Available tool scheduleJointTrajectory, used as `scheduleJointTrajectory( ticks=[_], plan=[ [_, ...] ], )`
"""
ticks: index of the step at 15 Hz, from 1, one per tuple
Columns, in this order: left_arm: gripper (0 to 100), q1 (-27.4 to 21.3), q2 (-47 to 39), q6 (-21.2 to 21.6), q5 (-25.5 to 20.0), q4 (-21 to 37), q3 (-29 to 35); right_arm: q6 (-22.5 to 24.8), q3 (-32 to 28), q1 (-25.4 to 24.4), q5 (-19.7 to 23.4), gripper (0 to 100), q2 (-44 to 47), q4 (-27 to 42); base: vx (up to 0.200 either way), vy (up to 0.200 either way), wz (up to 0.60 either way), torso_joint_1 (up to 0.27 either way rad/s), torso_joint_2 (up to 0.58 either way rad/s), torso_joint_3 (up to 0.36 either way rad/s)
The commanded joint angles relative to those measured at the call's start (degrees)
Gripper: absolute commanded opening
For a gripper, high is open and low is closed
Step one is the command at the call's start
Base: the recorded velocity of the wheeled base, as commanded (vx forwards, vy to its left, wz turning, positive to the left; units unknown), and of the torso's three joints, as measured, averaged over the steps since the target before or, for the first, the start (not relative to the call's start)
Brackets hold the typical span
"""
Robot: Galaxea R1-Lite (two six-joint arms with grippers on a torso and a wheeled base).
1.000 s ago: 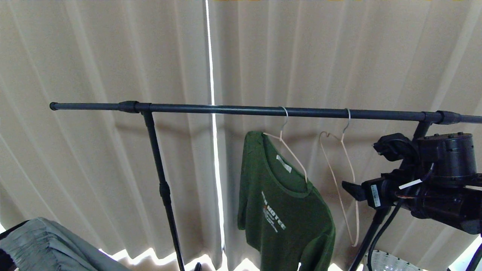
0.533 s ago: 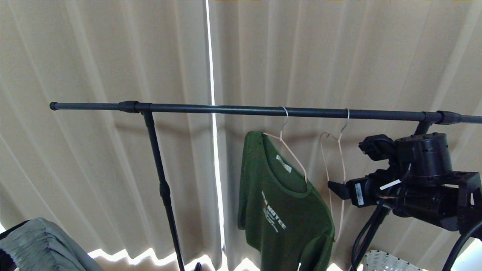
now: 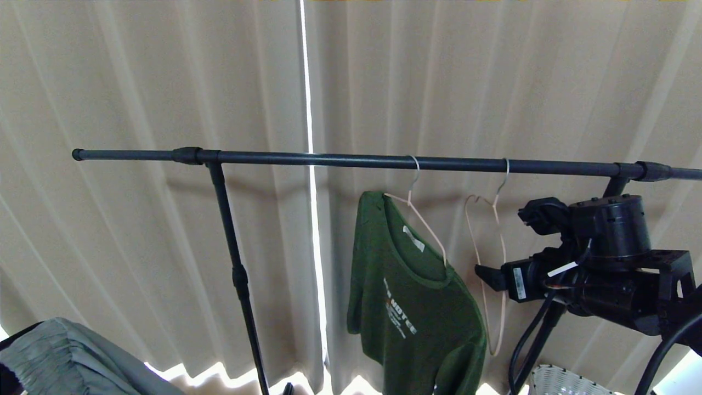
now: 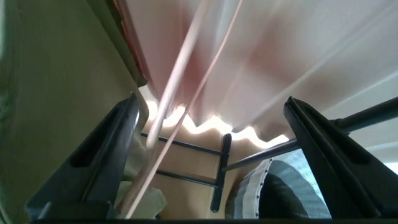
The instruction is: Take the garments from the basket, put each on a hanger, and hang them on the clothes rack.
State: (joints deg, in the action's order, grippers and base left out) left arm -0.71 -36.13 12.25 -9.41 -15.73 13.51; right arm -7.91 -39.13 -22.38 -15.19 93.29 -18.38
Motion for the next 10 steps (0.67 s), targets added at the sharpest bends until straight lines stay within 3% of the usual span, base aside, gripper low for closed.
scheduleJointTrajectory(
  ticks=[1, 2, 10],
  plan=[
    [0, 0.0, -0.1, 0.0, 0.0, 0.0, 0.0, 0.0, 0.1, 0.0, 0.0, 100, -0.4, 0.2, 0.000, 0.000, 0.00, 0.000, 0.00, 0.000],
    [0, 0.0, -0.1, 0.0, 0.0, 0.0, 0.0, 0.0, 0.2, 0.1, 0.0, 0, -0.6, 0.3, 0.000, 0.000, 0.00, 0.000, 0.00, 0.000],
    [0, 0.0, 0.0, 0.1, 0.0, 0.0, 0.0, 0.6, 0.9, 0.8, -0.5, 0, -6.1, 4.3, 0.000, 0.000, 0.00, 0.000, 0.00, 0.000]
  ],
)
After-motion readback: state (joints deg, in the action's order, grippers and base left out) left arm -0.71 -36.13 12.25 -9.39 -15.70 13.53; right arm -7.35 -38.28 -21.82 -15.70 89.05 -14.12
